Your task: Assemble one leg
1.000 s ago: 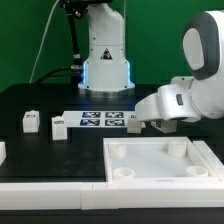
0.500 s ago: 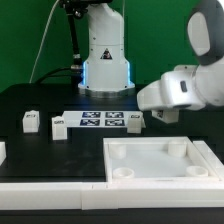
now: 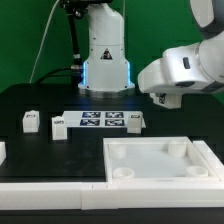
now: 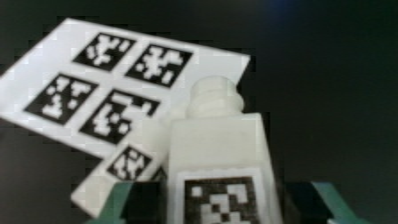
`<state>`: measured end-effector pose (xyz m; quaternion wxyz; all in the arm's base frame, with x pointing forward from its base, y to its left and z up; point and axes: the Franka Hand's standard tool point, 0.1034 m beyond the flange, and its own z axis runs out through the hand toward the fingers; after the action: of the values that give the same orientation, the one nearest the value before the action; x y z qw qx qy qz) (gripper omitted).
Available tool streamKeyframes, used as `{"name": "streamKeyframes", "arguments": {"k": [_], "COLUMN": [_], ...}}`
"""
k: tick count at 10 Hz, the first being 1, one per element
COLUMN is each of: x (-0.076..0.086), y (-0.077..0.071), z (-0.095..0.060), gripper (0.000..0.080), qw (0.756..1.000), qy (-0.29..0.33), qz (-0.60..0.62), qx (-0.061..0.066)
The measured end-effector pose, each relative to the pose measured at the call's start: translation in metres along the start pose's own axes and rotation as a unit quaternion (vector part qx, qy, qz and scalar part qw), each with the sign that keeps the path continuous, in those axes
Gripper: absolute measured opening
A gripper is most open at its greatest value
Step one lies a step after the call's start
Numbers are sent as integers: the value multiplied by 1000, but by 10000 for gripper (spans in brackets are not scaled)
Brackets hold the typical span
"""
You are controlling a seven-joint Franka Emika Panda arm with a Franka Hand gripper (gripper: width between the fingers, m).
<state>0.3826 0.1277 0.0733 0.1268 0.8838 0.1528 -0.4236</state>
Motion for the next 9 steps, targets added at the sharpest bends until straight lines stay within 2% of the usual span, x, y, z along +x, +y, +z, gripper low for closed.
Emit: {"name": "streamKeyframes", "arguments": {"k": [1,2,3,4,5,6,7,8,9], "x": [7,2,9,10,5,1,-7,-10,-9], "y": [-1,-2,-1,7,14,18,18,14,9], "z": [-6,-4,-8,-10,-16,-22,-24,-31,-43], "gripper": [290,290,290,290,290,290,290,290,290], "qw": [998,994,985,977,970,953,937,923,899], "qy": [67,108,170,210,235,281,310,334,382], "qz": [1,2,2,17,52,104,146,175,199], "qx": [5,6,12,20,32,51,66,74,84]}}
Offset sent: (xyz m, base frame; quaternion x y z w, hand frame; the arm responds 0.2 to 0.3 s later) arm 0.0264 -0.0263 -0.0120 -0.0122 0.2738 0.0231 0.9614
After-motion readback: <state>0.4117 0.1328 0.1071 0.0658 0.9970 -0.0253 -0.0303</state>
